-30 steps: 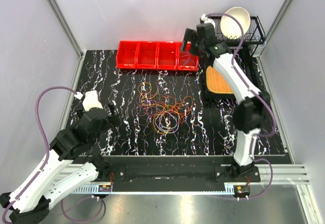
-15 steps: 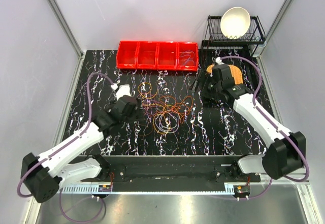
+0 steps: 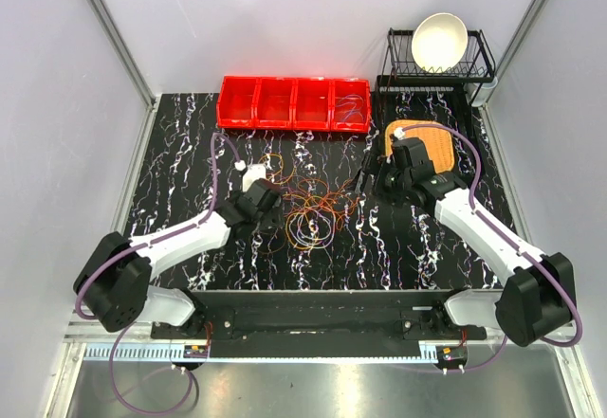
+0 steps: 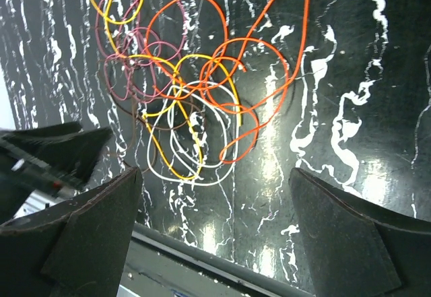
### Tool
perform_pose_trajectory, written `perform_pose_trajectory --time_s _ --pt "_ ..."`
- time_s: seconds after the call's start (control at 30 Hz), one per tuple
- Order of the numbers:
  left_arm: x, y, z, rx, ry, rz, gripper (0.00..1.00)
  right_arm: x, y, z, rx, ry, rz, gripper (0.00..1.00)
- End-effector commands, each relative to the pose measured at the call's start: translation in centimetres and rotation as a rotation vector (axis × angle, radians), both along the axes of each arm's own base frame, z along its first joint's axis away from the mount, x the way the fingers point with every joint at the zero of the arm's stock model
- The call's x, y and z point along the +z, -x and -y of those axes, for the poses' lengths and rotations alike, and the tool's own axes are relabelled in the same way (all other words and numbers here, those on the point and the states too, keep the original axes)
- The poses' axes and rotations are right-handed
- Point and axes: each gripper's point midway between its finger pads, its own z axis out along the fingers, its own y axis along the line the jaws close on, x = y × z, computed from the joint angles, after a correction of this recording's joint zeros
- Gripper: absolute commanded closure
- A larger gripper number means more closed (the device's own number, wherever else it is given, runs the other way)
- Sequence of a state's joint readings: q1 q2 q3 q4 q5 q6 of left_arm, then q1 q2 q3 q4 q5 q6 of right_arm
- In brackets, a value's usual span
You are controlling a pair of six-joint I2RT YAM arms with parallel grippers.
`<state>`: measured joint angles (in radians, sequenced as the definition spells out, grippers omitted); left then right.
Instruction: Untangle the cables
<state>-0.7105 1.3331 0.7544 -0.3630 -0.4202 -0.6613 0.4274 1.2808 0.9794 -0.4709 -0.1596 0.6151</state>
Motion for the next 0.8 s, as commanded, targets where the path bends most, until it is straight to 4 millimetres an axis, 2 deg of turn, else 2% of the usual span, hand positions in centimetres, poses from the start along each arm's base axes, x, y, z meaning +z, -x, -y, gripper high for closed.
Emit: perform_pose_trajectory --time_s 0.0,0.13,0.27,0.53,0.63,0.67,0.73,0.77 --pt "-0.5 -0.7 0.7 -0.003 0.032 0.03 0.15 1.7 0.8 -1.2 0.045 -0.043 0.041 0.05" --pt "-1.1 0.0 1.5 -0.07 0.061 0.017 0.09 1.0 0.8 -1.4 0.053 -0.027 0.027 0.05" --pt "-1.9 0.5 1.7 -0.132 0.034 -0.004 0.08 0.2 0.8 -1.7 0.063 -0.012 0.008 0.05" --pt "-3.5 0.9 1.8 -0.142 -0.013 -0.076 0.23 -0.3 0.9 -1.8 0.072 0.005 -0.003 0.05" --pt "-3.6 1.3 1.8 -0.137 -0.02 -0.086 0.35 -0.7 1.0 -1.6 0.068 0.016 -0.007 0.05" --pt "-3.6 1.3 1.8 -0.135 -0.023 -0.087 0.42 -0.8 1.0 -1.6 0.066 0.02 -0.011 0.05" --pt "-3.8 1.4 1.7 -0.132 -0.037 -0.087 0.59 -1.3 1.1 -1.6 0.068 0.024 -0.024 0.05" --pt "-3.6 1.2 1.7 -0.13 -0.039 -0.085 0.73 -1.5 1.1 -1.7 0.072 0.026 -0.028 0.05"
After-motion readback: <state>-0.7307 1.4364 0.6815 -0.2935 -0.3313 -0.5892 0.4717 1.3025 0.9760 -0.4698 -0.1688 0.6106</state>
